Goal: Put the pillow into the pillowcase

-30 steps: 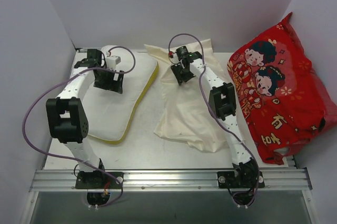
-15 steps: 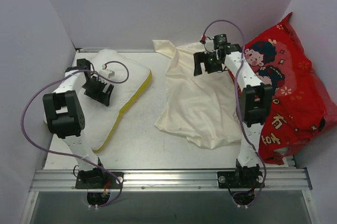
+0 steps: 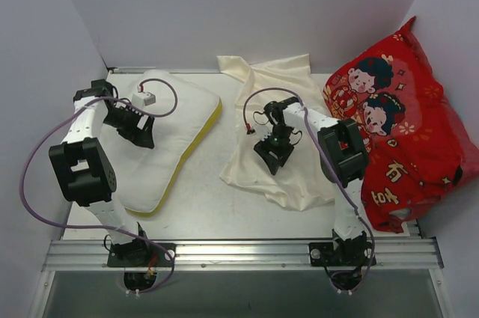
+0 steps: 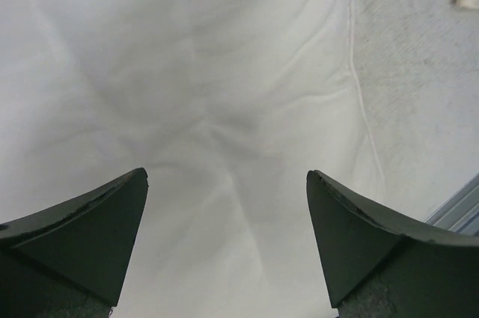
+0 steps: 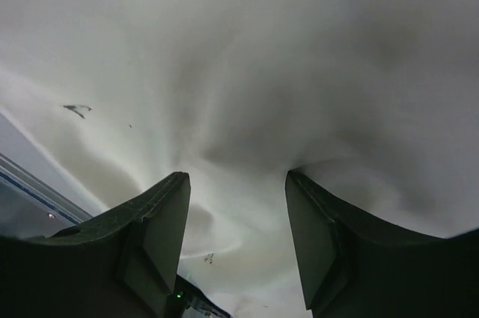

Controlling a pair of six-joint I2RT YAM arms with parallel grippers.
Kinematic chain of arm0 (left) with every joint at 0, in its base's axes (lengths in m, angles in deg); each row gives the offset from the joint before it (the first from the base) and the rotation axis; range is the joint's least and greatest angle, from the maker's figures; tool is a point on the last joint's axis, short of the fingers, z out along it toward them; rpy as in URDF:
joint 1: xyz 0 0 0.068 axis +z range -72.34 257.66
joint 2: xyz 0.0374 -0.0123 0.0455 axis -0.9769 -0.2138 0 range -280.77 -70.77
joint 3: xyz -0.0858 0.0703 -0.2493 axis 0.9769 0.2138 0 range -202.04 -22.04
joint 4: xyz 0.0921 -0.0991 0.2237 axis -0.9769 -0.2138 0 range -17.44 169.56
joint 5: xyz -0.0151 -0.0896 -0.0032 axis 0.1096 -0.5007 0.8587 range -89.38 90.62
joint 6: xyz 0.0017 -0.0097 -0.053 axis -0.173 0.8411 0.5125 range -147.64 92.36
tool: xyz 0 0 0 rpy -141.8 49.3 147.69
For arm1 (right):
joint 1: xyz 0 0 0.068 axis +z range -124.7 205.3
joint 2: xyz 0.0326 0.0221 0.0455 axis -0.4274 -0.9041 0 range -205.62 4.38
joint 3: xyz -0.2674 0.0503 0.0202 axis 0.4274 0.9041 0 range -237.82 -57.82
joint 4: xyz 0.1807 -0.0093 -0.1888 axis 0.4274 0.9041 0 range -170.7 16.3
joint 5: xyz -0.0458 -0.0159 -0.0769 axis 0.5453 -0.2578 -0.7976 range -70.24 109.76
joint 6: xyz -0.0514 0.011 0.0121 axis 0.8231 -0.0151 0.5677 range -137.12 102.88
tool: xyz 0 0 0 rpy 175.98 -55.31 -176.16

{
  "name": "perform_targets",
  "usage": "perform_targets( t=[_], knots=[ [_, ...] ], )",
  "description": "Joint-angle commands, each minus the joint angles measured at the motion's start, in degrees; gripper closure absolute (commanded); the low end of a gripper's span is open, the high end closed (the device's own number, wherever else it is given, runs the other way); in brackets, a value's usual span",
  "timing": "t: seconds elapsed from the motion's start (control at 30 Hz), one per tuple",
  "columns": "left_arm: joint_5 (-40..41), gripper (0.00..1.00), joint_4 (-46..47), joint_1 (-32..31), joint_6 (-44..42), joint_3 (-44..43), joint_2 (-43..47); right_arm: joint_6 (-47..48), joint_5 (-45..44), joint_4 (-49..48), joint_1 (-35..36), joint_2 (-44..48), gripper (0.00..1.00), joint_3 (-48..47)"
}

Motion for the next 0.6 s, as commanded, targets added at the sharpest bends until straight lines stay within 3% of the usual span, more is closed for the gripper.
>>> perform_targets(
  t=[0.0,0.2,0.37,0.43,0.47,0.5,0.57],
  knots=[
    [-7.29,0.05,-0.71,0.67,3.7,-3.71,0.56,-1.35,1.18,3.58,0.91,-3.75,0.46,-7.82],
    [-7.92,0.04,3.86,0.67,9.86,-3.37,2.14,-8.38,5.31,3.85,0.83,-18.86,0.48,-24.78],
    [-4.49,0.04,5.09,0.67,11.72,-1.96,6.0,-18.21,8.03,1.58,-2.41,-31.71,0.45,-55.19],
    [-3.34,0.03,5.27,0.67,11.63,-1.44,7.59,-26.39,7.69,-8.42,-5.56,-31.74,0.38,-56.89],
    [-3.25,0.03,5.62,0.59,11.37,-0.65,8.9,-29.11,8.3,-12.28,-6.72,-30.16,0.33,-53.32],
    [-3.08,0.03,5.88,0.5,11.19,-0.21,9.52,-31.83,9.96,-18.41,-7.95,-25.28,0.32,-50.33],
    [-3.07,0.03,6.85,0.32,11.1,1.37,10.75,-30.64,11.64,-21.02,-10.23,-16.5,0.27,-42.79]
  ],
)
